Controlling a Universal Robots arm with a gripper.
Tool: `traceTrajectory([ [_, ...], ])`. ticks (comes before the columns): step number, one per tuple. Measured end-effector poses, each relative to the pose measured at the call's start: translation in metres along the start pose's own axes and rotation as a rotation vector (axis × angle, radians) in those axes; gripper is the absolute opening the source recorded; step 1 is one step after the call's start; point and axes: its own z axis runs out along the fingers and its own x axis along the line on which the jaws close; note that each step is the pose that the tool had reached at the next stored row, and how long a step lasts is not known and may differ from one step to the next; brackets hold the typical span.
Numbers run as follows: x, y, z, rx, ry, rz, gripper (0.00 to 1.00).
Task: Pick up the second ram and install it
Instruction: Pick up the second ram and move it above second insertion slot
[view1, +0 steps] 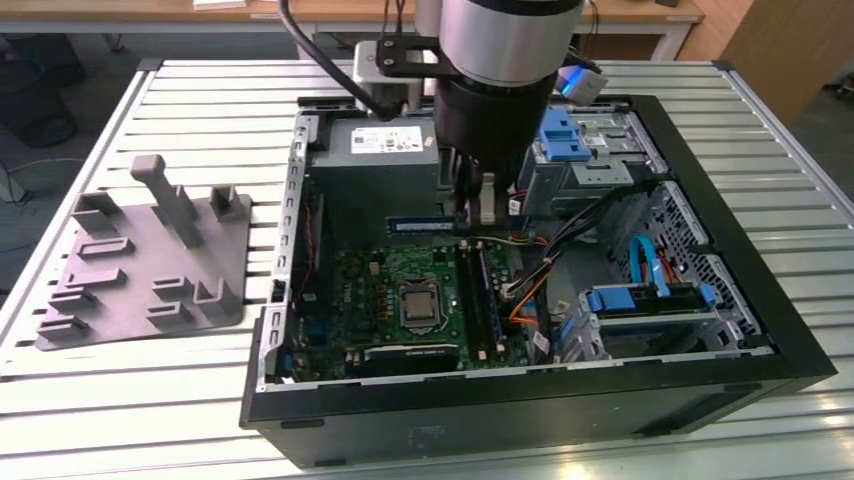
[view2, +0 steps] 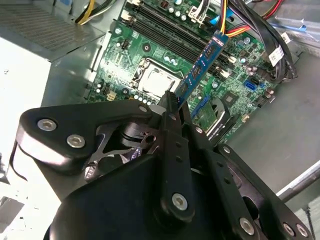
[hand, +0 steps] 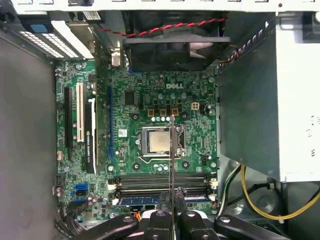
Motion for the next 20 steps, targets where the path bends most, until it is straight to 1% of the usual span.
traceTrajectory([
  [7,0.005,-0.0005,0.0126,0.0048,-0.0009,0.03,0.14],
  [13,0.0116,-0.001,0.0234,0.0062,-0.0012,0.037,0.14],
  [16,0.0132,-0.0012,0.0287,0.0063,-0.001,0.041,0.14],
  [17,0.0133,-0.0012,0.0301,0.0064,-0.0012,0.041,0.14],
  [20,0.0134,-0.0013,0.0306,0.0064,-0.0011,0.041,0.14],
])
